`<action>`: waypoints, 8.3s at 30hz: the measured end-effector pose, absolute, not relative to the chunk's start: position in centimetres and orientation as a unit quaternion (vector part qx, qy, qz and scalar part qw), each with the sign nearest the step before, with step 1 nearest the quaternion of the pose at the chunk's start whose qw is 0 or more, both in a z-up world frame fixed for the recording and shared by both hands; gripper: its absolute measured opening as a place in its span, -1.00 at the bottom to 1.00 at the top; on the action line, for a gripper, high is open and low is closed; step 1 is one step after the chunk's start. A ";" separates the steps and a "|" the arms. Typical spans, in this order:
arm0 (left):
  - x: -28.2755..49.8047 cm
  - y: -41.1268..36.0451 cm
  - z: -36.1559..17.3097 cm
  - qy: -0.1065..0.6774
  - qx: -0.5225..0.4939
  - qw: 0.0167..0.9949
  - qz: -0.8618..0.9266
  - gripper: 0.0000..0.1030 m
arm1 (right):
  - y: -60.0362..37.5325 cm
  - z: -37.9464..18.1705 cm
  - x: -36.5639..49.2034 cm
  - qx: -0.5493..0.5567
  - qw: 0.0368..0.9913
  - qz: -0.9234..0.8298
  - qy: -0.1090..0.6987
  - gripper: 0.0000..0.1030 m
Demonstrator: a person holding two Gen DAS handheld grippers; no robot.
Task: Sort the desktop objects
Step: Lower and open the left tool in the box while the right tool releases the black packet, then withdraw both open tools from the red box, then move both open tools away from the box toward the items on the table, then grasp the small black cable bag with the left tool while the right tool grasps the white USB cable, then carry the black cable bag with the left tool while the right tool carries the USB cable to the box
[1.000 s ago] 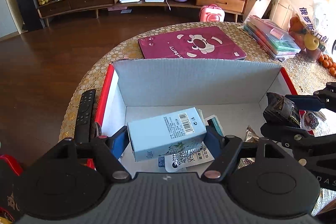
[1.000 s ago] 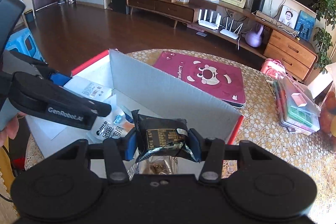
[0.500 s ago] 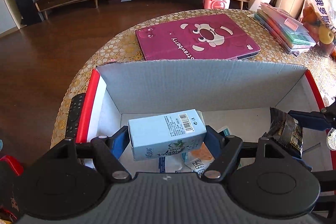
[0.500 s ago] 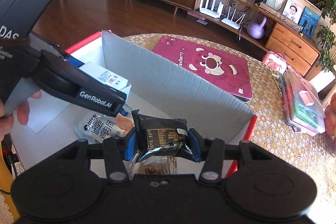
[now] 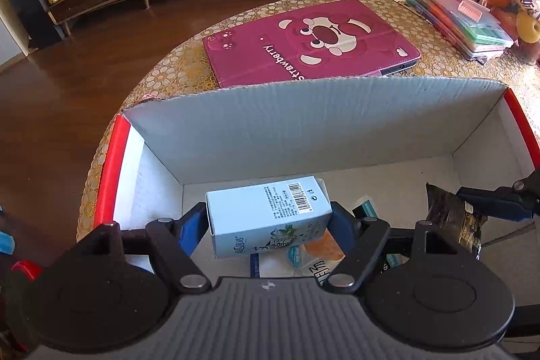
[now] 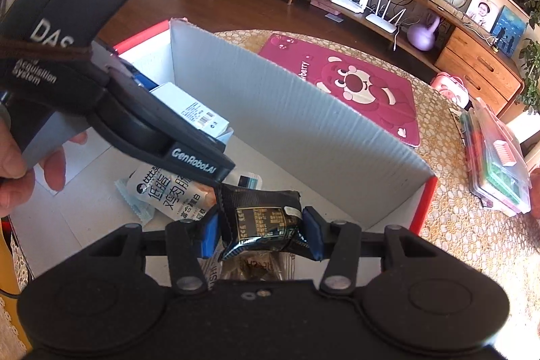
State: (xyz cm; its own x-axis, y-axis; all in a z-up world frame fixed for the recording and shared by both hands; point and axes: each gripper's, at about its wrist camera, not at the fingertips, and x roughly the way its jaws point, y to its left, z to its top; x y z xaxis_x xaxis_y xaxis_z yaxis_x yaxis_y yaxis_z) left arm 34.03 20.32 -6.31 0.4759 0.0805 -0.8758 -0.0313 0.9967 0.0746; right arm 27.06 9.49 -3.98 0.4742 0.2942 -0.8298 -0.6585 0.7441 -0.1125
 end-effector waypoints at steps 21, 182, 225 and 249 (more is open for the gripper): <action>35.0 20.2 -8.1 0.561 0.012 0.828 0.016 0.48 | 9.2 -5.4 26.4 -0.235 0.804 0.313 0.448 0.00; 27.4 -10.0 -8.9 0.373 0.001 0.923 -0.092 0.98 | -28.9 -5.0 25.0 0.028 0.927 0.121 0.355 0.83; 30.8 -10.4 -12.3 0.374 0.004 0.922 -0.098 0.65 | -24.2 -10.6 33.1 -0.010 0.913 0.084 0.398 -0.11; 30.0 -8.9 -11.0 0.394 -0.023 0.914 -0.090 -0.24 | -26.7 -9.2 30.0 0.022 0.909 0.077 0.409 -0.56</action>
State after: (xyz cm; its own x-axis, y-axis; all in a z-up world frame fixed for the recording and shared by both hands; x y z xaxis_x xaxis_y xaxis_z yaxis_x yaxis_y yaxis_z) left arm 30.05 -8.90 -11.04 0.6732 -0.1816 -0.7168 0.1459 0.9829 -0.1119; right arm 30.04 -26.70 -9.22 0.6539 0.1574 -0.7400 -0.1221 0.9873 0.1021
